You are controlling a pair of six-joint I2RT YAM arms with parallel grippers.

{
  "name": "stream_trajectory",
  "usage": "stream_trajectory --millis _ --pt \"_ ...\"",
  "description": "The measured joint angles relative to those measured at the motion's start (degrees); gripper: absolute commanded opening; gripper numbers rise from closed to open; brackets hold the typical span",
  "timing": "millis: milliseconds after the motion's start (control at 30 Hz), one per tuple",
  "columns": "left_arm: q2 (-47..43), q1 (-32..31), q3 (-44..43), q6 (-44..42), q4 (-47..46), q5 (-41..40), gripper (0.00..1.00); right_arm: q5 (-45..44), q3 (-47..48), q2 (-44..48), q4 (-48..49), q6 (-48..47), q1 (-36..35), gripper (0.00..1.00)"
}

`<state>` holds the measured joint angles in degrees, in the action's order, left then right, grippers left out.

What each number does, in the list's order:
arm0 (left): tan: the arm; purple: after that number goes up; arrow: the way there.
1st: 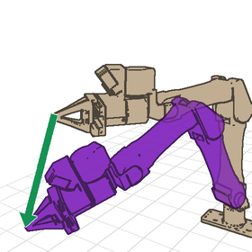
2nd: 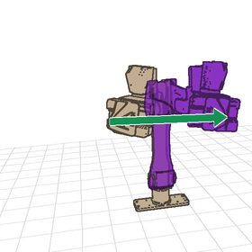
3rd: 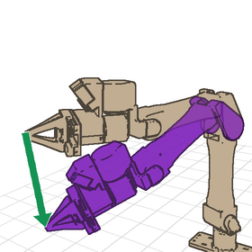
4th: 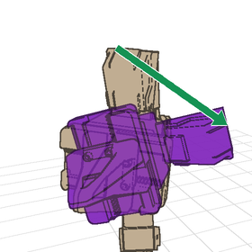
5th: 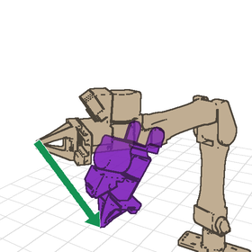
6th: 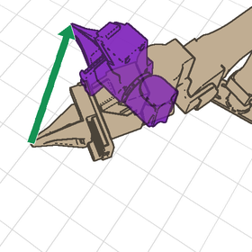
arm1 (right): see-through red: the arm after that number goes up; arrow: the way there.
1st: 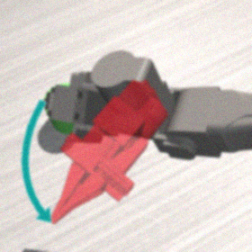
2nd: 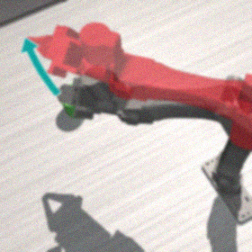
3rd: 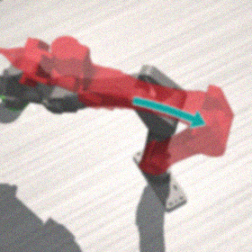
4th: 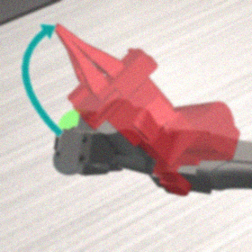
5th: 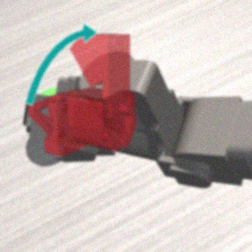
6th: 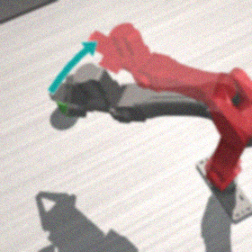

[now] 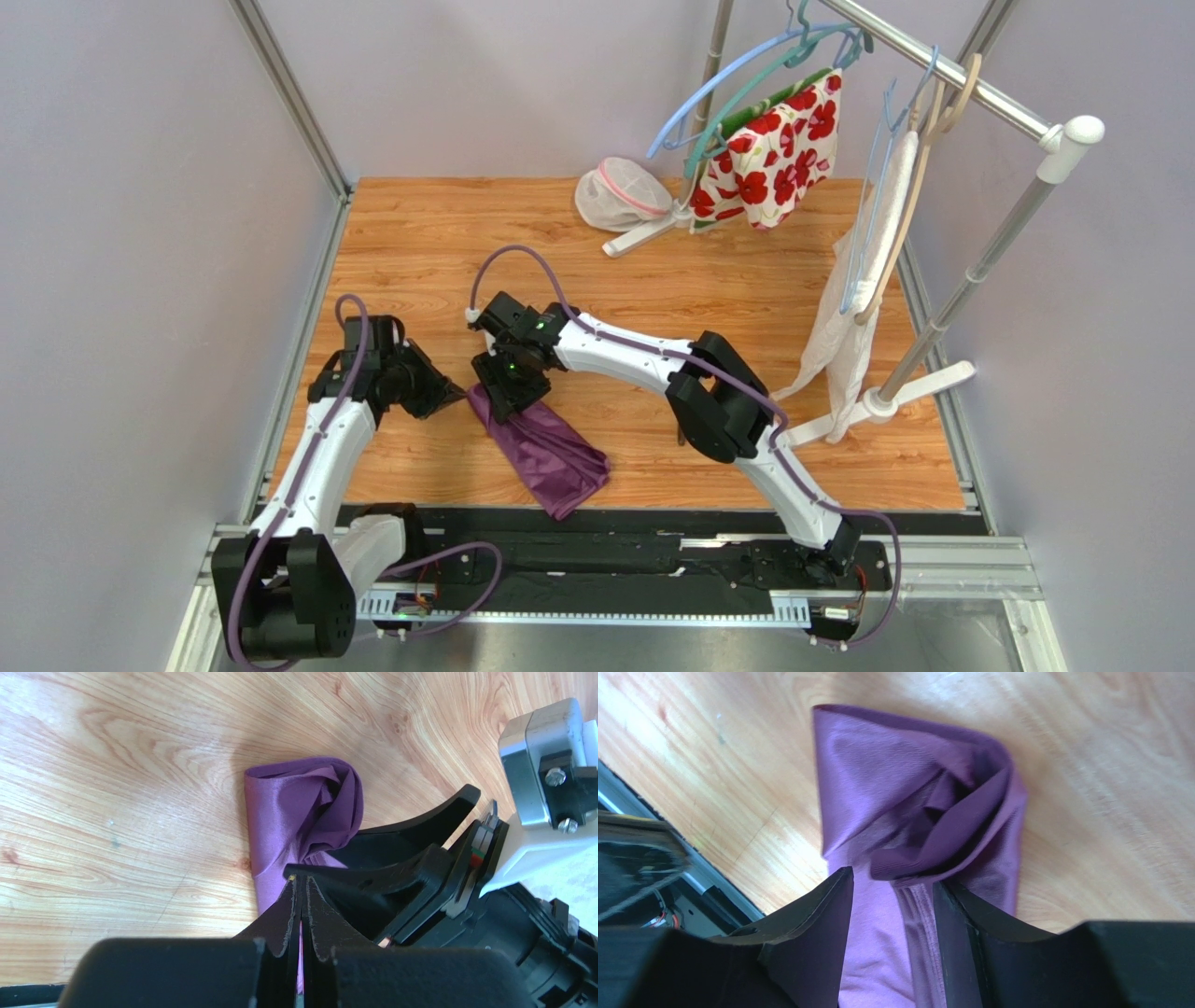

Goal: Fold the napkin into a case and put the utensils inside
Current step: Stuff the top corner of the smaller-rectangle-folded napkin at the center of the board.

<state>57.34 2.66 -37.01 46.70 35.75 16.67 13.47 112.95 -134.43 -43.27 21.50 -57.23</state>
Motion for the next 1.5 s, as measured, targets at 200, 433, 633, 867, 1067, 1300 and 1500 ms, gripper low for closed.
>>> stream_trajectory --millis 200,433,633,867,1067,1300,1500 --pt "0.57 0.17 0.00 -1.14 -0.76 1.27 0.01 0.52 0.81 0.00 -0.55 -0.33 -0.48 0.50" --pt "7.54 0.17 -0.11 -5.81 -0.76 3.34 0.10 1.66 -1.22 0.42 2.47 -0.09 0.26 0.49" --pt "10.23 0.04 -0.13 -7.23 -0.76 4.07 0.07 2.08 -5.68 2.84 7.23 -0.68 1.20 0.46" --pt "10.19 -2.34 -0.13 -6.95 -0.70 2.45 0.05 2.08 -5.70 2.89 10.12 -1.42 1.55 0.47" --pt "10.40 -6.05 -0.70 -6.36 -0.02 -0.72 0.13 2.05 -5.70 2.89 10.62 -1.33 1.55 0.49" --pt "10.54 -6.71 -2.80 -5.88 0.48 -4.76 0.20 1.97 -5.68 2.89 11.10 -0.68 1.57 0.35" --pt "13.79 -6.99 -4.52 -5.88 0.66 -6.69 0.26 1.38 -5.68 2.89 12.15 0.11 1.84 0.17"
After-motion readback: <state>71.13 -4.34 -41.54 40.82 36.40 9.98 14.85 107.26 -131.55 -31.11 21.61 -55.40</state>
